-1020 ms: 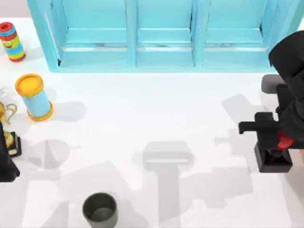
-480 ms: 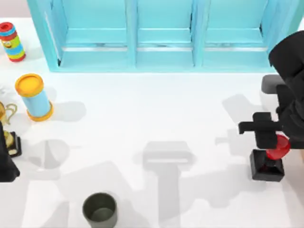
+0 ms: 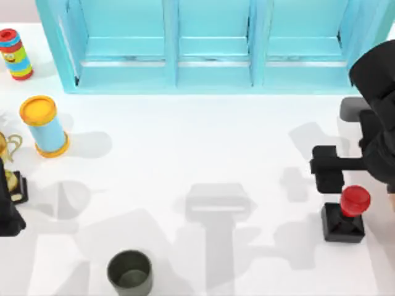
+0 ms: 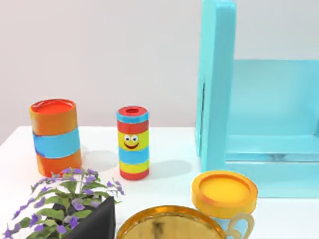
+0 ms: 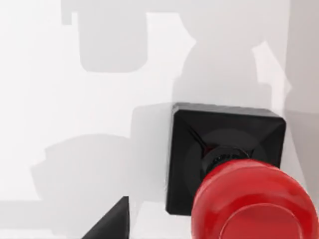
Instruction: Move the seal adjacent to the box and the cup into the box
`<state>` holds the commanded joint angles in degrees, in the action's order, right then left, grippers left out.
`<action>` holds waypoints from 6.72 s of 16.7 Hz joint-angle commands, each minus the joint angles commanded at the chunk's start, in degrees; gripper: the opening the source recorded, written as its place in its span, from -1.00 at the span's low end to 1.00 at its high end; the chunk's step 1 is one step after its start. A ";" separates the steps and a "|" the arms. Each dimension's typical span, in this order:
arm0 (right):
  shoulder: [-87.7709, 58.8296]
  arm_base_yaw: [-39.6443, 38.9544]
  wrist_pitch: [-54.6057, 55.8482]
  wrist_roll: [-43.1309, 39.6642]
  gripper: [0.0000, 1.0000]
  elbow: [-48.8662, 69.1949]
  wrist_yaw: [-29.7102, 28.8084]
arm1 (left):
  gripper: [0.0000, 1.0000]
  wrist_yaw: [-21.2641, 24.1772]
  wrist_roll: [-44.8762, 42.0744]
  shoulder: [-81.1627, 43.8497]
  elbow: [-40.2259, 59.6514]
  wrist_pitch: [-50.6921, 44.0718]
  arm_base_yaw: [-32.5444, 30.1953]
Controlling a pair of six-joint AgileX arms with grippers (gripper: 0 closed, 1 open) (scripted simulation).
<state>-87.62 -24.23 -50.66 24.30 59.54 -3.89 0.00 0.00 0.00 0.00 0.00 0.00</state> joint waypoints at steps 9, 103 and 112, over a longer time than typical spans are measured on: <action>0.00 -0.17 -4.11 -0.07 1.00 4.03 0.02 | 1.00 0.00 0.00 0.00 0.00 0.00 0.00; -18.66 -32.16 -21.96 32.88 -1.00 29.66 3.89 | 1.00 0.00 0.00 0.00 0.00 0.00 0.00; -11.90 -3.67 -21.15 3.51 -1.00 22.21 3.20 | 1.00 0.00 0.00 0.00 0.00 0.00 0.00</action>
<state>-99.52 -27.89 -71.80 27.81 81.75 -0.69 0.00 0.00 0.00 0.00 0.00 0.00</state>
